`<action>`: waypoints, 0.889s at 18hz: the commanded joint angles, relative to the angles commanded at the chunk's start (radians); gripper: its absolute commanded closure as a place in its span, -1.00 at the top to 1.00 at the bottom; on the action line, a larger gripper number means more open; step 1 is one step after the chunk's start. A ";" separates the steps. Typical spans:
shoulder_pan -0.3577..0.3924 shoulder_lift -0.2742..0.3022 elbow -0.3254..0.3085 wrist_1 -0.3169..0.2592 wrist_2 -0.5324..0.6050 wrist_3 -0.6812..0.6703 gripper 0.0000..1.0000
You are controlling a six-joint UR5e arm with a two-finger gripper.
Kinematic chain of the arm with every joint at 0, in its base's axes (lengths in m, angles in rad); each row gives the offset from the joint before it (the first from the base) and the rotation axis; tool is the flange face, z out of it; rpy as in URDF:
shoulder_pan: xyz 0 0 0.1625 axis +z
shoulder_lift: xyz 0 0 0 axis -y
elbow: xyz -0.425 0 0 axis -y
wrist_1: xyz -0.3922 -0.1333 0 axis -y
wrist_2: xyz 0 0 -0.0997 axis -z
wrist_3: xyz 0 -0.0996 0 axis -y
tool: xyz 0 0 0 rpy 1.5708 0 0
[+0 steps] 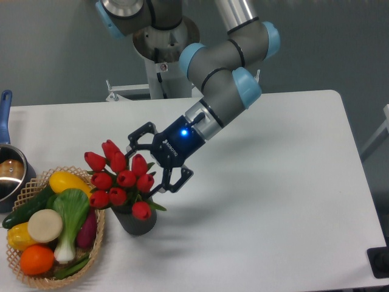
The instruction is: Insert the flowers into the vase
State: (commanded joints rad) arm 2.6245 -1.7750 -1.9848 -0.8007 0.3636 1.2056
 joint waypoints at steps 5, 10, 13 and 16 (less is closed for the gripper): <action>0.081 0.055 -0.023 -0.002 0.000 0.009 1.00; 0.158 0.091 -0.014 -0.005 0.067 0.006 1.00; 0.172 0.118 0.003 -0.005 0.298 0.006 1.00; 0.172 0.126 0.021 -0.005 0.565 0.011 1.00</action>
State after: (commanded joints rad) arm 2.7964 -1.6490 -1.9636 -0.8053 0.9287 1.2164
